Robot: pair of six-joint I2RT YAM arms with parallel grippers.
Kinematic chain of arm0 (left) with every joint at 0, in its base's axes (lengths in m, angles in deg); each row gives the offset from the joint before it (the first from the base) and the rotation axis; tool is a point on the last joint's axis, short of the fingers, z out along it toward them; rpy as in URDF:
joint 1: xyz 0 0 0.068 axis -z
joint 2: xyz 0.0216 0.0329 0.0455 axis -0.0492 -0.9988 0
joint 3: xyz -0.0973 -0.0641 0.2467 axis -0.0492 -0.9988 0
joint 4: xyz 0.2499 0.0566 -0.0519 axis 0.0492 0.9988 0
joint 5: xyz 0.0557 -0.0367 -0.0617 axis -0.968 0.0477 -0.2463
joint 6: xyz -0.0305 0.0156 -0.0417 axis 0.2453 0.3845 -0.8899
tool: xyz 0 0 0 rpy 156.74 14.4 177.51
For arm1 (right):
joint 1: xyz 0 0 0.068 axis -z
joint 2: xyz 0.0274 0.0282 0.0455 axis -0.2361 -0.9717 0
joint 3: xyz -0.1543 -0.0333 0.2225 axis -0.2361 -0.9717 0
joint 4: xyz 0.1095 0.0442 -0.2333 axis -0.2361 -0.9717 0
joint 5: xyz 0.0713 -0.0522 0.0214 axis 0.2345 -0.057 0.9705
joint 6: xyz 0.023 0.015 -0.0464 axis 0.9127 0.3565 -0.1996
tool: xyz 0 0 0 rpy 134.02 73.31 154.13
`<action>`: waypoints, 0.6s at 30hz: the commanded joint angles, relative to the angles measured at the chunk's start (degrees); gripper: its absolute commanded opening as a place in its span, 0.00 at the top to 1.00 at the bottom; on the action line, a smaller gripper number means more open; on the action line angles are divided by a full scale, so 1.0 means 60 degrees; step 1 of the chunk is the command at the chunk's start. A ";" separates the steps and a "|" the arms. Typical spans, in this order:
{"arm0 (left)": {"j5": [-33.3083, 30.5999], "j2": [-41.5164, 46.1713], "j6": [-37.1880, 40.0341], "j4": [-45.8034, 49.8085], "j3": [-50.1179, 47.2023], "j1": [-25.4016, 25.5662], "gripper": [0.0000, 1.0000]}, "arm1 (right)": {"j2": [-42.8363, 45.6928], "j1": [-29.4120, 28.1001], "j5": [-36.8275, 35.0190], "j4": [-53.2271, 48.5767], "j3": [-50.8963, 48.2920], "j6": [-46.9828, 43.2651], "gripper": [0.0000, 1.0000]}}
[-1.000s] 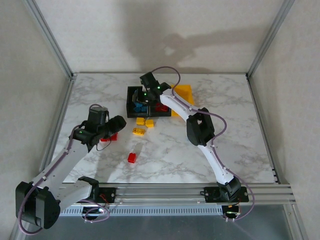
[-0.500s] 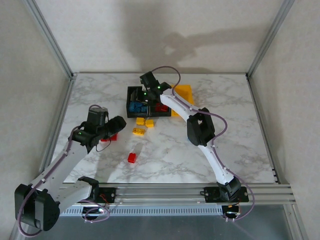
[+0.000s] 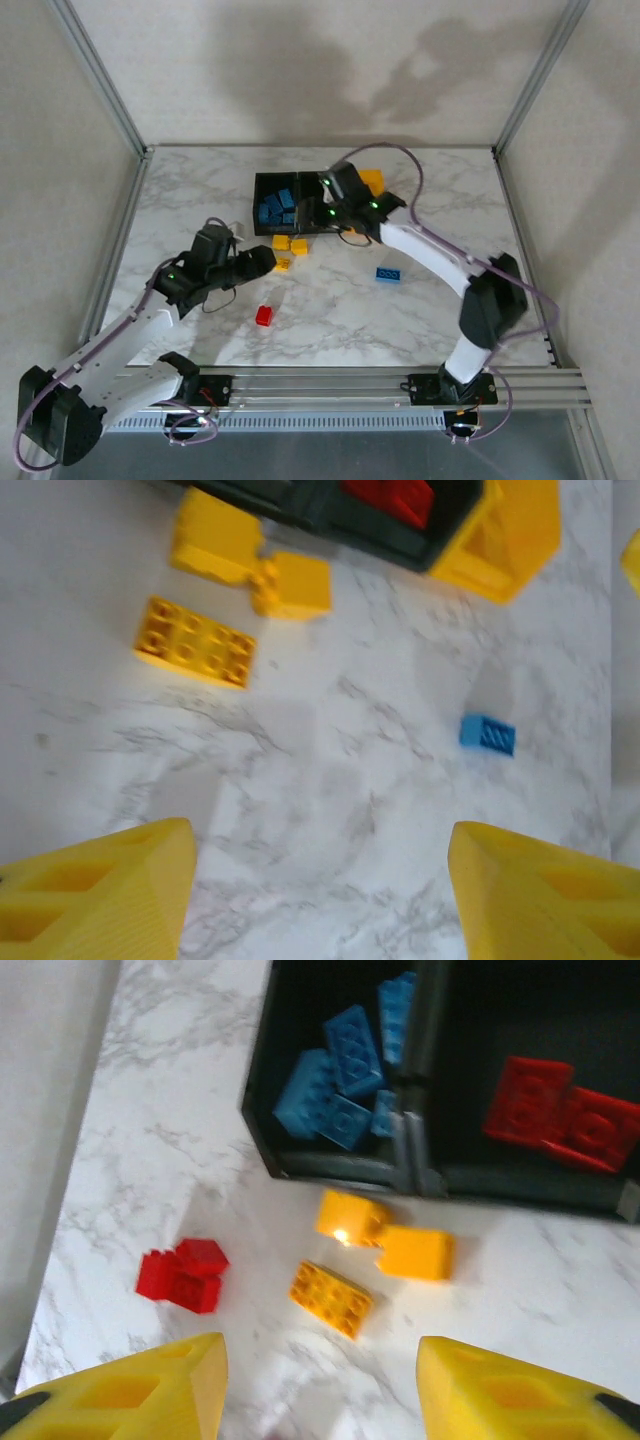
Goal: Sort the legos into containers by color
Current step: Place the lego in the container, then pick up the lego from the center of the table.
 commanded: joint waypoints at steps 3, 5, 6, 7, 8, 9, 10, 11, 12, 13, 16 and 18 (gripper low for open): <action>-0.0058 -0.0577 -0.0055 -0.0898 -0.0064 0.1284 0.32 | 0.1797 0.0331 -0.1424 -0.0698 -0.2435 0.0232 0.39; -0.0119 -0.0906 -0.0134 -0.1182 -0.0027 0.1719 0.32 | 0.2419 0.0647 -0.1792 -0.1008 -0.3062 0.0233 0.33; -0.0134 -0.1099 -0.0158 -0.1343 0.0005 0.1930 0.32 | 0.2723 0.0735 -0.1956 -0.1178 -0.3389 0.0231 0.31; -0.0161 -0.1315 -0.0165 -0.1482 0.0052 0.2157 0.32 | 0.3012 0.0827 -0.2125 -0.1326 -0.3617 0.0252 0.28; -0.0214 -0.1490 -0.0136 -0.1560 0.0141 0.2355 0.32 | 0.3228 0.0931 -0.2215 -0.1425 -0.3831 0.0279 0.26; -0.0328 -0.1710 -0.0109 -0.1604 0.0255 0.2578 0.32 | 0.3464 0.1080 -0.2240 -0.1495 -0.4076 0.0330 0.25; -0.0447 -0.1920 -0.0072 -0.1622 0.0375 0.2770 0.31 | 0.3649 0.1260 -0.2218 -0.1555 -0.4311 0.0381 0.24; -0.0529 -0.2092 -0.0024 -0.1618 0.0485 0.2922 0.31 | 0.3764 0.1407 -0.2184 -0.1624 -0.4483 0.0452 0.23; -0.0609 -0.2284 0.0015 -0.1619 0.0609 0.3062 0.31 | 0.3846 0.1604 -0.2140 -0.1691 -0.4653 0.0574 0.23; -0.0681 -0.2465 0.0032 -0.1615 0.0730 0.3183 0.31 | 0.3903 0.1769 -0.2063 -0.1698 -0.4834 0.0703 0.23; -0.0807 -0.2828 0.0054 -0.1671 0.0924 0.3394 0.31 | 0.3992 0.1977 -0.1622 -0.1320 -0.5381 0.1142 0.24; -0.0863 -0.3015 0.0029 -0.1703 0.0993 0.3476 0.31 | 0.3987 0.1998 -0.1426 -0.1030 -0.5715 0.1568 0.24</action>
